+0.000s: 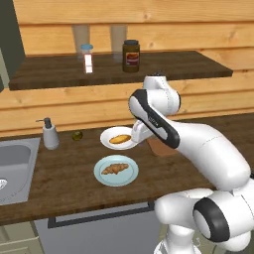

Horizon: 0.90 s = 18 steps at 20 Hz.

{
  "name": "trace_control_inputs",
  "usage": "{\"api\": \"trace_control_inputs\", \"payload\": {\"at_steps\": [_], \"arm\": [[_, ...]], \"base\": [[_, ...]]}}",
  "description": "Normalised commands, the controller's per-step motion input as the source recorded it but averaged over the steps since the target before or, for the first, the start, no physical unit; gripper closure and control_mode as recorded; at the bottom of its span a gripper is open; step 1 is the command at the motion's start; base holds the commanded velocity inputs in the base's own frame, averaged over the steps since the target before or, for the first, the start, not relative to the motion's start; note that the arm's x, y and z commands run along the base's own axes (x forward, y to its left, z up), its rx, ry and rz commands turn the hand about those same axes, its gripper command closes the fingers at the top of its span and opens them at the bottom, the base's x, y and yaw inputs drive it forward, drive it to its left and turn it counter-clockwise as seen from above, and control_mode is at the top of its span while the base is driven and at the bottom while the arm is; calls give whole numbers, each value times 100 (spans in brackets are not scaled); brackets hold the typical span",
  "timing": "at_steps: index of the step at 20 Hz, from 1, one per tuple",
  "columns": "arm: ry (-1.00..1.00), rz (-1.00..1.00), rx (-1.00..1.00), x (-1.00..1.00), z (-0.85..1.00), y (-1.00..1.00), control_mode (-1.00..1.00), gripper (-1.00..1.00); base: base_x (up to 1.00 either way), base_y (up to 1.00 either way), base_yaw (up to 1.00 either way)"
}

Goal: From the different types of pastries on the counter, select a croissant and place it on the cutting board. Then retrieve a jar of jam from the cabinet and place it alongside the croissant on the cutting board.

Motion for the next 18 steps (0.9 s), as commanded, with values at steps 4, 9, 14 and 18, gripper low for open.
{"api": "trace_control_inputs", "payload": {"at_steps": [4,9,14,18], "arm": [[20,35,0,0,-50,41,-100,-100],[15,34,0,2,-55,42,-100,-100],[0,6,1,3,-7,6,-100,-100],[-9,0,4,0,-41,9,-100,-100]], "base": [[0,0,0],[0,0,0],[0,0,0],[0,0,0]]}}
